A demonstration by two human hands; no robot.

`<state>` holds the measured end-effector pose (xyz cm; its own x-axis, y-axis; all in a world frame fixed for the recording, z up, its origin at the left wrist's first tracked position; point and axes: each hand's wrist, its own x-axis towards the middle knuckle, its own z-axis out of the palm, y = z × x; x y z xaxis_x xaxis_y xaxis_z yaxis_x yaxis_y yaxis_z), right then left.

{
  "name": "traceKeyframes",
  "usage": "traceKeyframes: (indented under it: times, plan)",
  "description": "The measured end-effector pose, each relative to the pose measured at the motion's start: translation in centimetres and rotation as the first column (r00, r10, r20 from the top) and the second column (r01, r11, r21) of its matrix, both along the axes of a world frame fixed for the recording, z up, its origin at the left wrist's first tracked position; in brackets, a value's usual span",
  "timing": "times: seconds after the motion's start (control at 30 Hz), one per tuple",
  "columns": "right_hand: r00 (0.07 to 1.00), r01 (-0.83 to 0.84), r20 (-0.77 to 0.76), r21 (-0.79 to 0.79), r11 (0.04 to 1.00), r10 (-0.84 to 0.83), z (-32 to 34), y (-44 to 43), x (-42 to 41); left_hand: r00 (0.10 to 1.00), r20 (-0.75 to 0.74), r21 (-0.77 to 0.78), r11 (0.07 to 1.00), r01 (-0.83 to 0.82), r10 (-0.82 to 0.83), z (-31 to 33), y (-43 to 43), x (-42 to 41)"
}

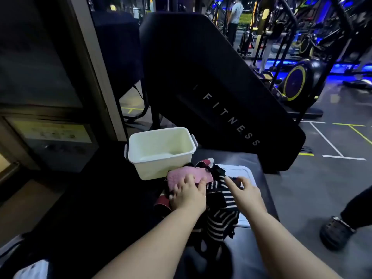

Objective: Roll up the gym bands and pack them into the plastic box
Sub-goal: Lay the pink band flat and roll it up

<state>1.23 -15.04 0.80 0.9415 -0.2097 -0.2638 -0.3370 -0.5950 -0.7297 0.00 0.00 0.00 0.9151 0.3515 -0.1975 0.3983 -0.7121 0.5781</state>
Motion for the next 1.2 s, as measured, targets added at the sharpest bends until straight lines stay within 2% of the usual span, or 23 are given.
traceKeyframes:
  times: [0.1,0.2,0.37,0.53,0.63,0.8,0.93,1.03,1.2]
  plan:
    - [0.993,0.049,-0.113,0.054,0.997,-0.043,-3.2,0.3,1.1,0.996,-0.053,0.049,0.996,-0.069,0.072,-3.1,1.0,0.9]
    - [0.978,0.117,-0.182,0.065,0.991,-0.104,-6.1,1.1,2.0,0.984,-0.062,-0.001,0.986,-0.167,0.167,-6.0,2.4,2.4]
    - [0.97,0.173,-0.187,0.081,0.982,-0.155,-9.3,2.5,3.6,0.929,-0.119,-0.193,0.91,-0.368,0.35,-9.6,4.8,5.7]
    - [0.975,0.192,-0.127,0.093,0.977,-0.18,-11.2,3.3,4.5,0.877,-0.197,-0.325,0.815,-0.48,0.438,-12.5,5.8,8.3]
    - [0.979,0.193,-0.089,0.086,0.977,-0.185,-12.4,3.5,5.1,0.898,-0.183,-0.336,0.833,-0.439,0.4,-14.0,6.2,8.7]
    - [0.982,0.189,-0.027,0.071,0.979,-0.187,-14.0,3.8,5.6,0.924,-0.076,-0.345,0.859,-0.377,0.375,-15.5,6.8,8.5]
    - [0.987,0.148,0.047,0.087,0.985,-0.152,-14.7,3.7,5.9,0.928,0.022,-0.475,0.821,-0.317,0.371,-16.6,6.7,8.3]
    - [0.987,0.097,0.114,0.165,0.982,-0.117,-15.2,3.9,5.9,0.929,0.08,-0.587,0.77,-0.249,0.362,-17.2,6.1,8.3]
    - [0.972,0.048,0.202,0.313,0.948,-0.116,-16.0,4.3,5.2,0.933,0.195,-0.677,0.73,-0.096,0.303,-16.2,5.2,6.3]
